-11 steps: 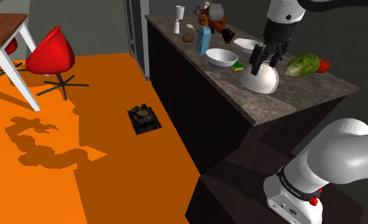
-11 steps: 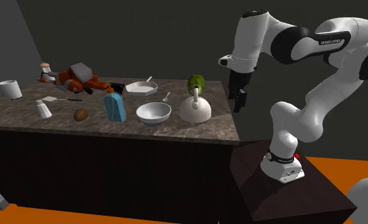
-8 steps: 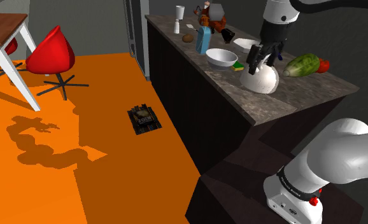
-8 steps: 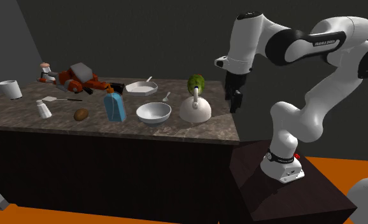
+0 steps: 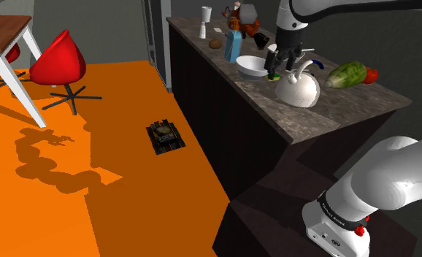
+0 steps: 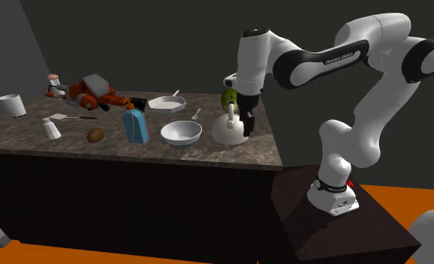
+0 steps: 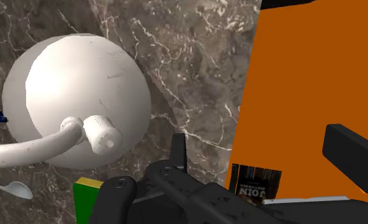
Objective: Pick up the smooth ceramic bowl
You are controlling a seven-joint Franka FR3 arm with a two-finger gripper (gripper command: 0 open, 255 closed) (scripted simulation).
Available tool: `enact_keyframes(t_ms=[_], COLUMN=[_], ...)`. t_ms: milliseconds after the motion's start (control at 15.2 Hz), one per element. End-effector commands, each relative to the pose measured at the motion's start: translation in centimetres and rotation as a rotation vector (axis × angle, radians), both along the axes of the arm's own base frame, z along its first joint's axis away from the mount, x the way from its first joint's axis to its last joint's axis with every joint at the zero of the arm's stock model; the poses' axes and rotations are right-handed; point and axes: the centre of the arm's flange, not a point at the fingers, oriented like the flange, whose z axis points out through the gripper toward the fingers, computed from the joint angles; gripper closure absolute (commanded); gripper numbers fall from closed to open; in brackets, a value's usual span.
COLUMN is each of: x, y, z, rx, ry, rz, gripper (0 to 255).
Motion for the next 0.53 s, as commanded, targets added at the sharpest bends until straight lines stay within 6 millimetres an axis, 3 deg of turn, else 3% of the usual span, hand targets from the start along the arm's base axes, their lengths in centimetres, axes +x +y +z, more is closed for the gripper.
enact_keyframes(t_ms=[0, 462], x=[2.5, 10.8], y=[-1.0, -3.6], z=[-0.7, -3.4], rx=[-0.012, -0.054], ry=[0.002, 0.014], rz=[0.015, 0.063], gripper=[0, 0])
